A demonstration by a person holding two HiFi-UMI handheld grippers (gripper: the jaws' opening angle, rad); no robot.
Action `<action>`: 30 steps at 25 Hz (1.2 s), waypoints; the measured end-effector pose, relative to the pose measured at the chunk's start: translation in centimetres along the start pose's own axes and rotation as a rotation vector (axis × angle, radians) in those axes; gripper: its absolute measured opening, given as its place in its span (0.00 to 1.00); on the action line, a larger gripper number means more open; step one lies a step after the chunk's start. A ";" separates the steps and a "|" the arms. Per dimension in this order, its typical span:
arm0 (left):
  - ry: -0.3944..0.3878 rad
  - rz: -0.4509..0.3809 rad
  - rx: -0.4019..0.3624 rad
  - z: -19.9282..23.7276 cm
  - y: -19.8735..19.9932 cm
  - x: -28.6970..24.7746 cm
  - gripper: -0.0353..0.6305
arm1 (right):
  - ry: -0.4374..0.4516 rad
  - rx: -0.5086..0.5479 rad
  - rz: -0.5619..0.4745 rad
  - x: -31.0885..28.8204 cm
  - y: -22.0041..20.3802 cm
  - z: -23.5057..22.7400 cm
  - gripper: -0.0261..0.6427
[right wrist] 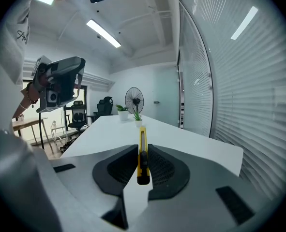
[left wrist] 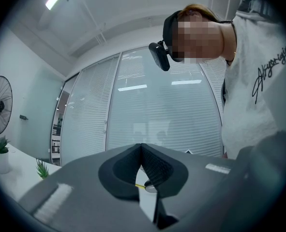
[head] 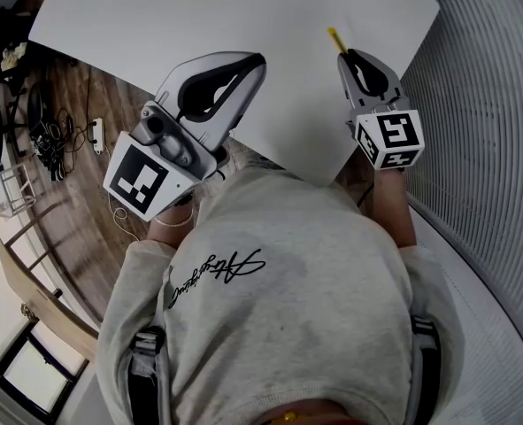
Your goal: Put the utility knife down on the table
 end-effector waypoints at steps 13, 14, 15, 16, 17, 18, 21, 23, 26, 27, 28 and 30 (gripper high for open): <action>-0.002 0.007 0.008 0.2 -0.4 -0.1 0.03 | 0.005 -0.012 0.063 -1.4 -1.8 0.0 0.13; -0.002 0.008 0.007 0.1 -0.5 0.0 0.03 | 0.006 -0.014 0.069 -1.5 -2.1 0.0 0.13; -0.003 0.009 0.006 0.1 -0.6 0.1 0.03 | 0.006 -0.015 0.074 -1.6 -2.3 0.1 0.13; -0.003 0.010 0.006 0.1 -0.7 0.1 0.03 | 0.007 -0.016 0.080 -1.7 -2.6 0.1 0.13; -0.003 0.012 0.005 0.1 -0.8 0.2 0.03 | 0.007 -0.016 0.086 -1.8 -2.8 0.2 0.13; -0.003 0.013 0.004 0.0 -0.9 0.2 0.03 | 0.007 -0.017 0.091 -1.8 -3.1 0.2 0.13; -0.003 0.014 0.003 -0.3 -0.9 0.2 0.03 | 0.009 -0.018 0.106 -1.8 -3.7 0.1 0.13; -0.004 0.015 0.003 -0.2 -0.5 0.0 0.03 | 0.012 -0.016 0.118 -2.0 -3.5 0.0 0.13; -0.003 0.016 0.005 0.2 -0.2 -0.2 0.03 | 0.015 -0.012 0.141 -2.6 -3.4 -0.2 0.13; -0.002 0.017 0.006 0.2 -0.2 -0.2 0.03 | 0.016 -0.013 0.147 -2.7 -3.6 -0.3 0.13; -0.002 0.018 0.006 0.2 -0.3 -0.3 0.03 | 0.017 -0.014 0.153 -2.8 -3.8 -0.3 0.13; 0.000 0.018 0.007 0.3 -0.5 -0.4 0.03 | 0.019 -0.015 0.164 -3.1 -4.2 -0.4 0.13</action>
Point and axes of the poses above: the fingertips, and each gripper's own axes: x backward along the fingers, z to its left, y out of its top, the point moved 2 cm from there along x, backward along the fingers, and after that the axes turned 1 degree about x, right-handed, at the moved point
